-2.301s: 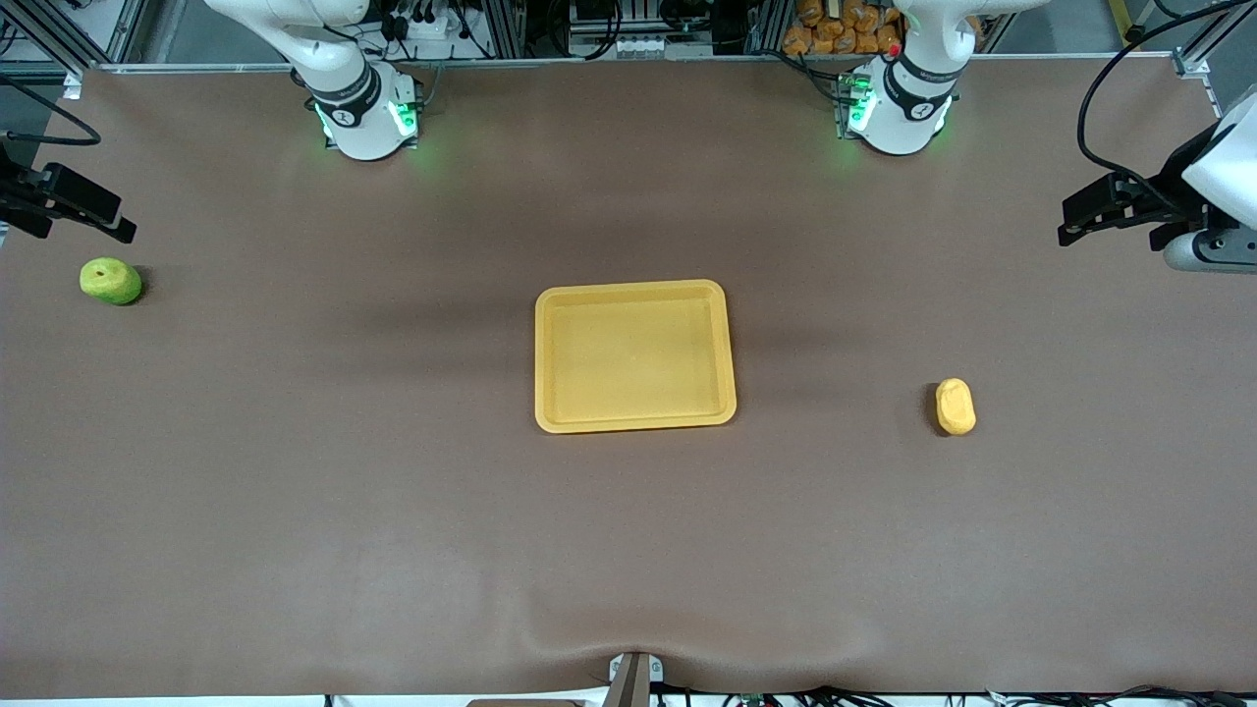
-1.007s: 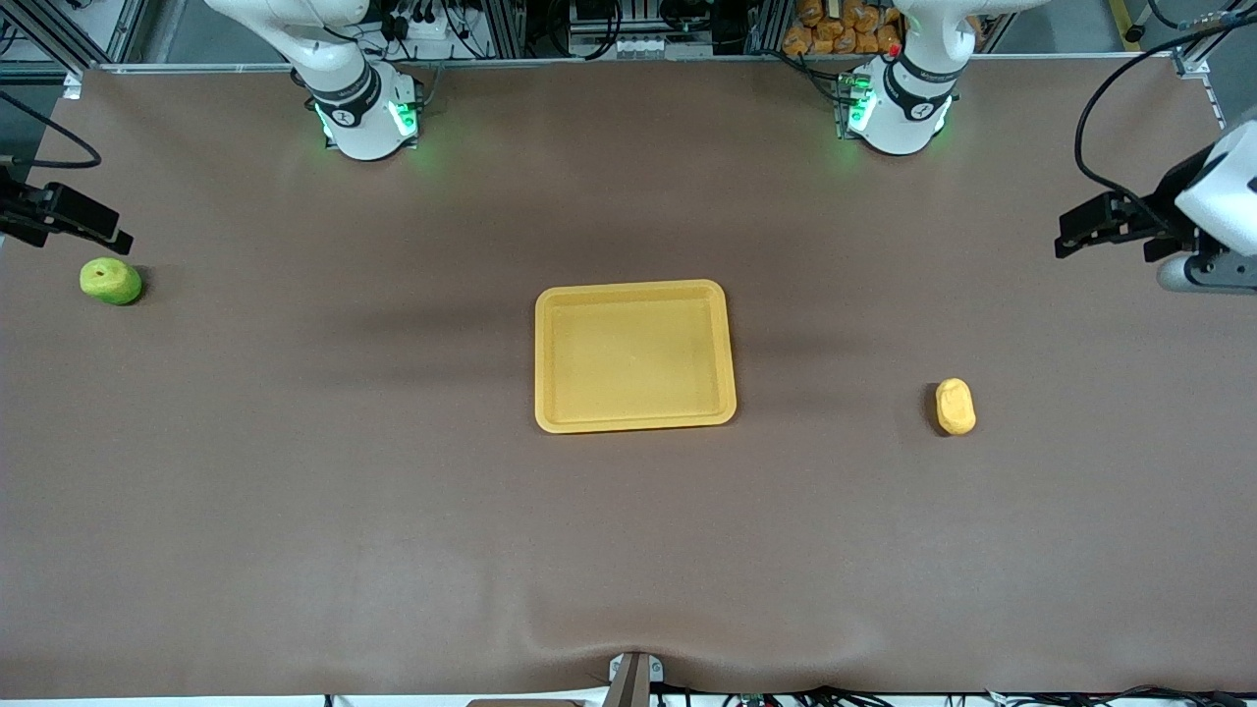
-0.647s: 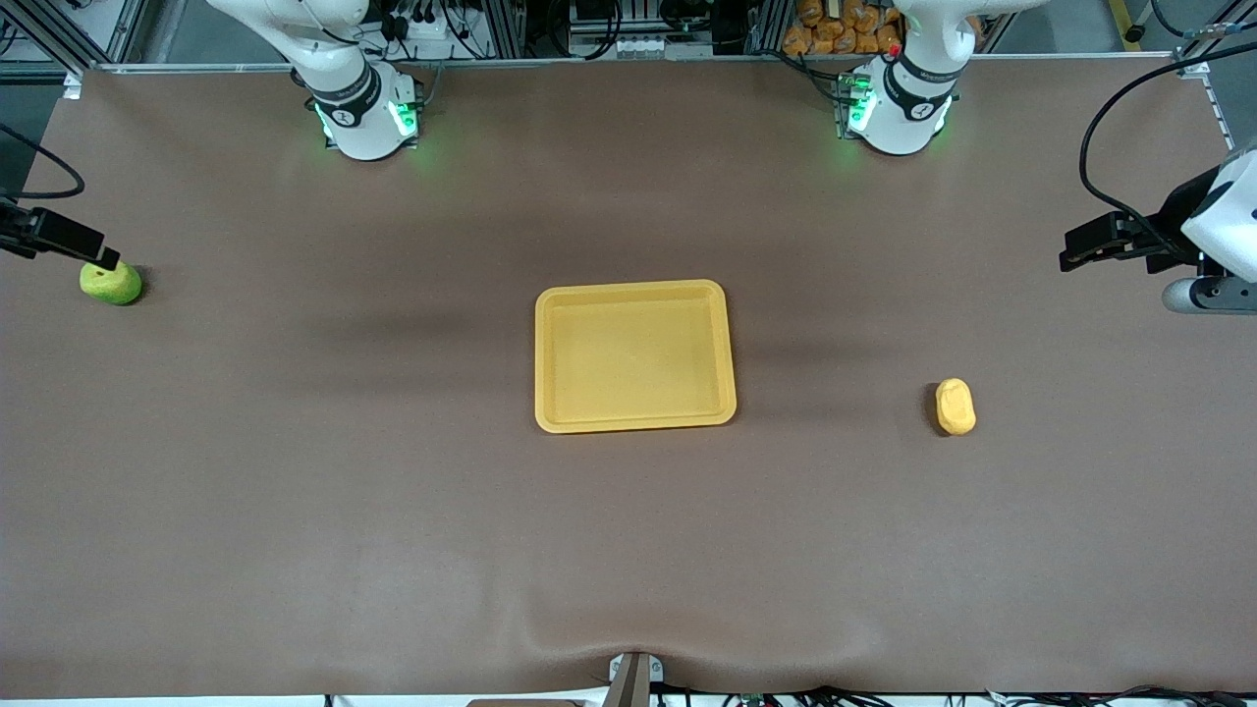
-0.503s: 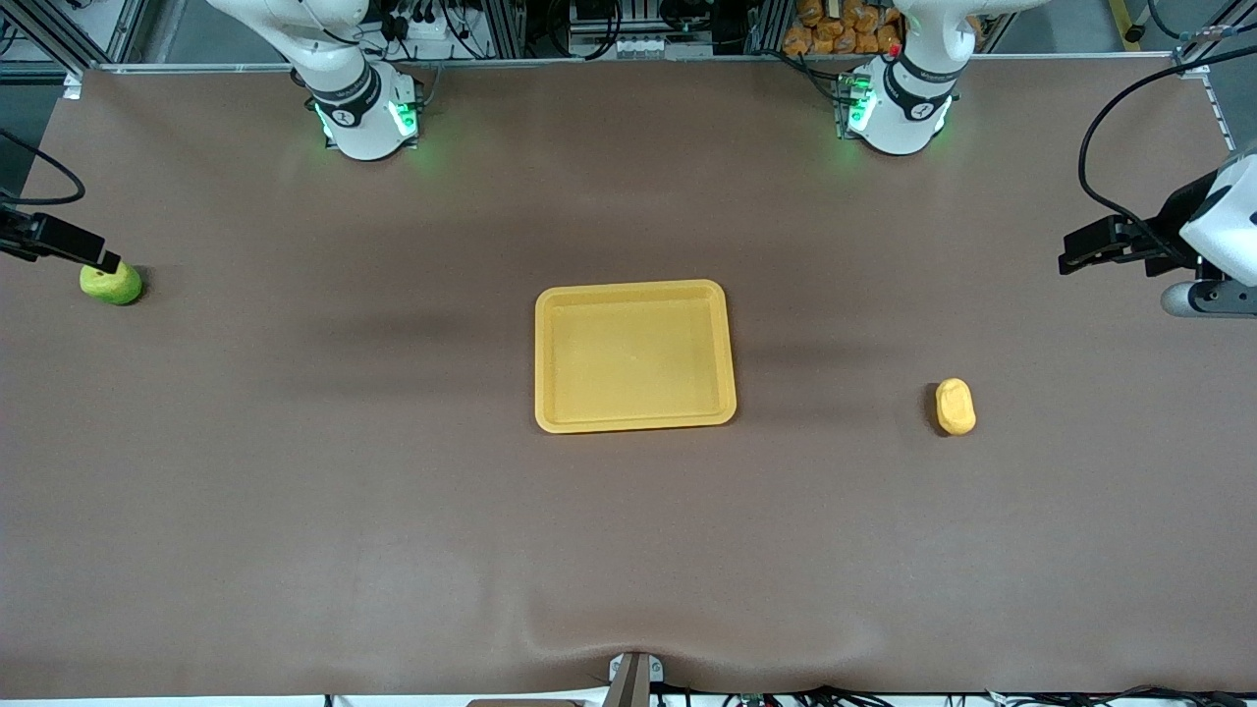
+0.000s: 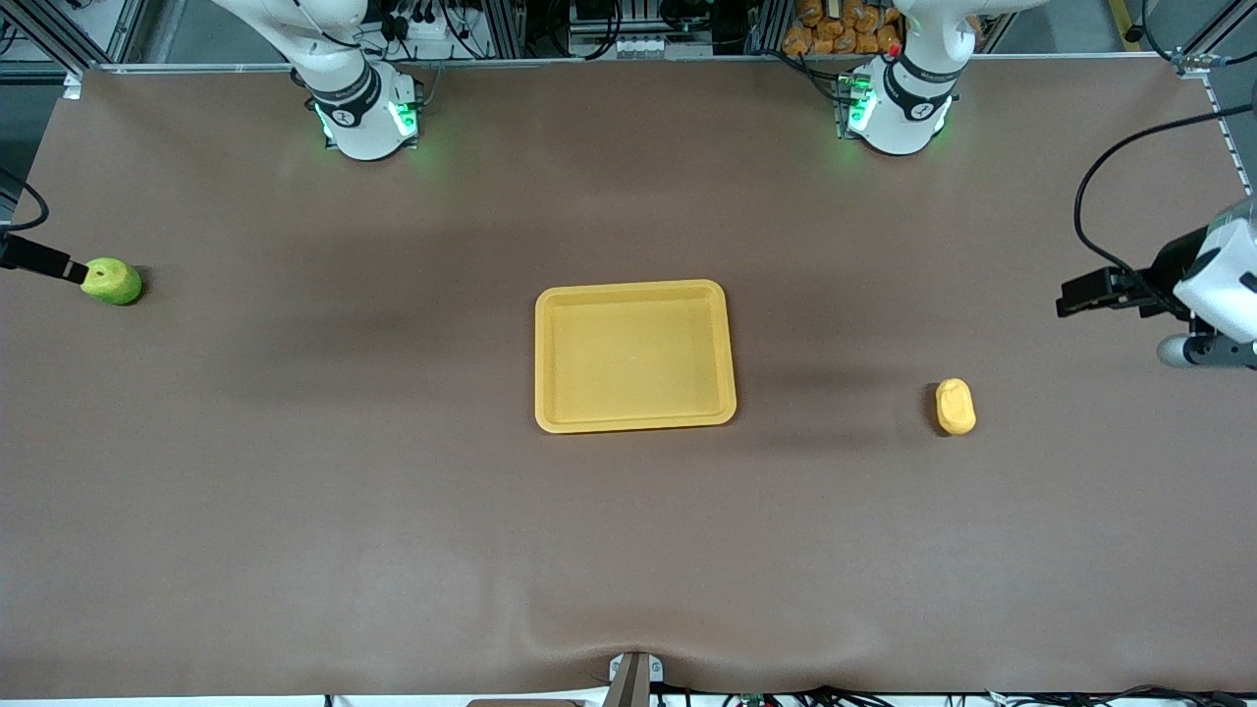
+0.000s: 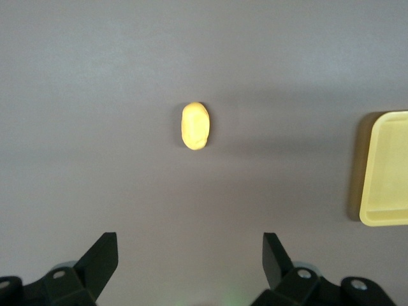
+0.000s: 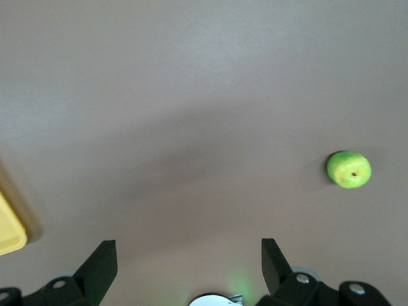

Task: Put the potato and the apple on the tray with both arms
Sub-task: 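Move the right gripper to the green apple while the left gripper approaches the potato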

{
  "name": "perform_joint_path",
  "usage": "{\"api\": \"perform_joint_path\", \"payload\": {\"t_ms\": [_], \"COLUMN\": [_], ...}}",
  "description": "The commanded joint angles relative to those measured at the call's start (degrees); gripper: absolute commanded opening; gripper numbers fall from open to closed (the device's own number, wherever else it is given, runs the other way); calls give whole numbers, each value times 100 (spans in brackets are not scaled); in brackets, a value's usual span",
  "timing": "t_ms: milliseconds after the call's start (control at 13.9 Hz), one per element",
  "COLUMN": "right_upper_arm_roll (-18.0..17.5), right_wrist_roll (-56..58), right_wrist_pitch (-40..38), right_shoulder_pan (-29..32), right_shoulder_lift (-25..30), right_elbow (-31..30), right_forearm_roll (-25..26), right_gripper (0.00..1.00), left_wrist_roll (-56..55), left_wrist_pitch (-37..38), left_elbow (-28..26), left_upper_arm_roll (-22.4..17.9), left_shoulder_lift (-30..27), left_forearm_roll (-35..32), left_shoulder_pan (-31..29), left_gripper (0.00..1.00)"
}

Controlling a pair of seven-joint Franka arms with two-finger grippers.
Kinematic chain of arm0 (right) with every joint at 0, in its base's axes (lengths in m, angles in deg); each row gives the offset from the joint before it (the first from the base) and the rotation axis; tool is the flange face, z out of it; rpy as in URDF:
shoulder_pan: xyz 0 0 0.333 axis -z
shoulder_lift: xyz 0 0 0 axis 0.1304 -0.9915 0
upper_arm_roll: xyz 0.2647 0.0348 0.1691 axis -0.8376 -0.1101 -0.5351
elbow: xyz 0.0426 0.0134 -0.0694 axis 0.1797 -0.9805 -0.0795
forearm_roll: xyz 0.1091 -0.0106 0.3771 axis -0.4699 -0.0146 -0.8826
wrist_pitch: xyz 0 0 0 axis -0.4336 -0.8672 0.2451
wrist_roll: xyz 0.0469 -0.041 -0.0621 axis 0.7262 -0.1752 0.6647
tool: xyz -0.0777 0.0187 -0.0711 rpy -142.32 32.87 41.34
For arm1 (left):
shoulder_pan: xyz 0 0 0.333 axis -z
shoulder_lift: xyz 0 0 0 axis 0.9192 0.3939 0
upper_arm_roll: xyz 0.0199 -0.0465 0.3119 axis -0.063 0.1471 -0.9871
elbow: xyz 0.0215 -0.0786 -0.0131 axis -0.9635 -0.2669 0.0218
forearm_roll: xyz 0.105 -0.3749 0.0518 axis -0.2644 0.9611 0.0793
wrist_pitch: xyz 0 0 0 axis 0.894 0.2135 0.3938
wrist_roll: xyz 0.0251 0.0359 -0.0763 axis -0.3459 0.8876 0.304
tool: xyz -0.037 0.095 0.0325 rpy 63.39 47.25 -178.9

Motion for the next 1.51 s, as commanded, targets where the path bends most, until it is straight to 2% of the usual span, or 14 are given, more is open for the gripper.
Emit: {"api": "perform_joint_path", "payload": {"t_ms": [0, 719, 1007, 1438], "right_upper_arm_roll": [-91, -91, -91, -91], "right_wrist_roll": [145, 1437, 1455, 1956], "right_wrist_pitch": [124, 871, 994, 1223], "right_shoulder_pan": [151, 1232, 1260, 1663], "right_shoulder_lift": [-203, -1170, -1355, -1557], "right_elbow": [21, 12, -14, -50], "right_forearm_roll": [230, 388, 933, 977], "right_gripper": [100, 100, 100, 100], "left_wrist_roll": [-63, 16, 33, 25], "left_wrist_pitch": [-141, -414, -467, -494], "left_elbow": [171, 171, 171, 171], "left_upper_arm_roll": [-53, -62, -1, -45], "left_shoulder_lift": [204, 705, 986, 1460], "left_forearm_roll": [-74, 93, 128, 154], "left_shoulder_pan": [-16, -61, 106, 37], "left_gripper": [100, 100, 100, 100]}}
